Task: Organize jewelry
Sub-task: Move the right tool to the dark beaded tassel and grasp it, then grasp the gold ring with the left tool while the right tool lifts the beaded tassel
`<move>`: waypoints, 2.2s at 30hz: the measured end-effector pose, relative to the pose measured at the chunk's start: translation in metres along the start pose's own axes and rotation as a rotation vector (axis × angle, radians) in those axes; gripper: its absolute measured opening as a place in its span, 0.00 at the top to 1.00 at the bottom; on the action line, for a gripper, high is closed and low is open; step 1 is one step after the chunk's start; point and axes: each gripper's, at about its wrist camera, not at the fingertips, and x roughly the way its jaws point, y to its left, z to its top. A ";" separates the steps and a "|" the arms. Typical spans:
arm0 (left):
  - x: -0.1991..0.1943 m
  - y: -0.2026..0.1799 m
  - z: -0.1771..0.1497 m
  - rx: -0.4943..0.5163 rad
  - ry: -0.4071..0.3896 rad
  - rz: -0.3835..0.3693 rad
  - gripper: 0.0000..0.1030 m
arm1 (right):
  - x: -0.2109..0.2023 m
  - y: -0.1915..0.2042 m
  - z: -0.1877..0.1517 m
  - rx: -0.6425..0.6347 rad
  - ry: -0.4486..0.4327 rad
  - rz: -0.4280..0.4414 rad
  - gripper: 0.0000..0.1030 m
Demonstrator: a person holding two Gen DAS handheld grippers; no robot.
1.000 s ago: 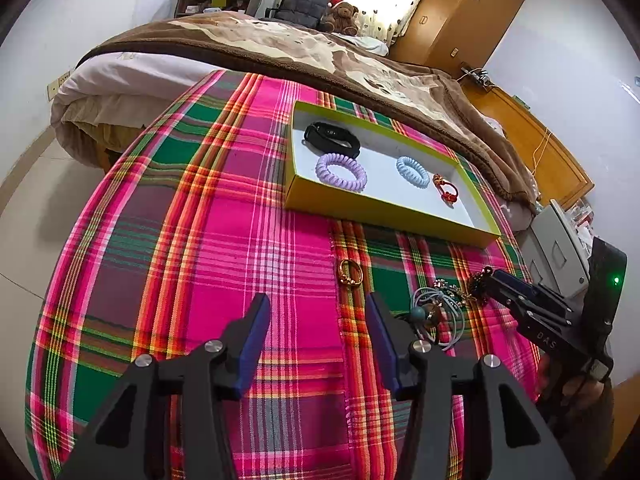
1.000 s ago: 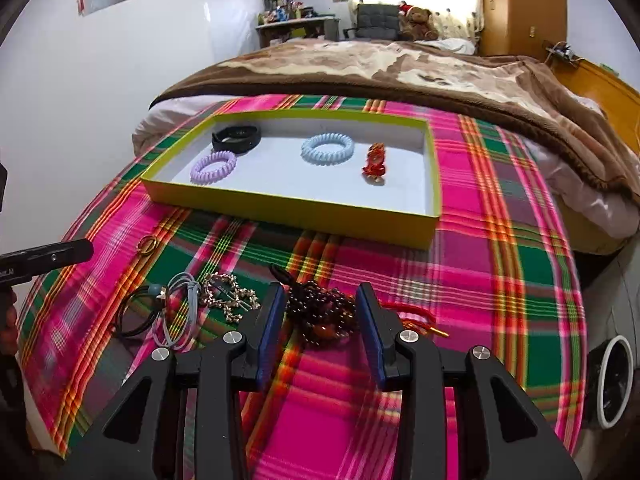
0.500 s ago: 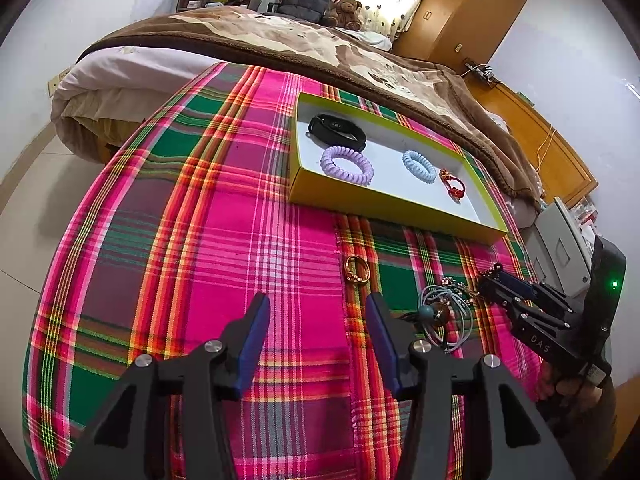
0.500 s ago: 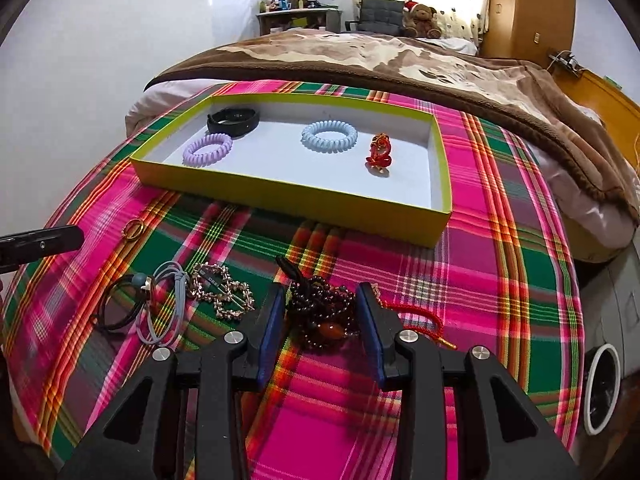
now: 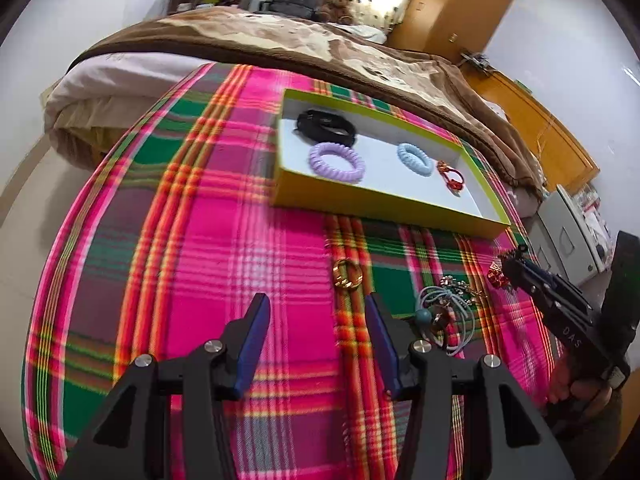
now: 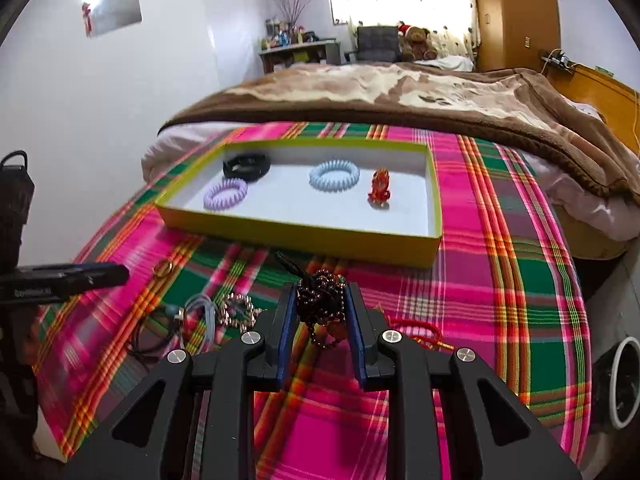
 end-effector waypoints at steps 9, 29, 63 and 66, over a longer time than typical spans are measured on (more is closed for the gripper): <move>0.020 -0.020 0.011 0.096 0.015 0.022 0.50 | -0.011 -0.001 0.001 0.020 -0.049 0.029 0.76; 0.032 -0.044 0.007 0.309 0.005 0.173 0.63 | -0.010 -0.008 -0.001 0.047 -0.042 0.017 0.76; 0.006 -0.056 0.051 0.256 -0.085 0.070 0.78 | -0.015 -0.015 0.031 0.023 -0.066 -0.003 0.76; 0.010 -0.063 0.063 0.267 -0.095 0.051 0.78 | -0.007 -0.019 0.042 0.020 -0.057 -0.002 0.76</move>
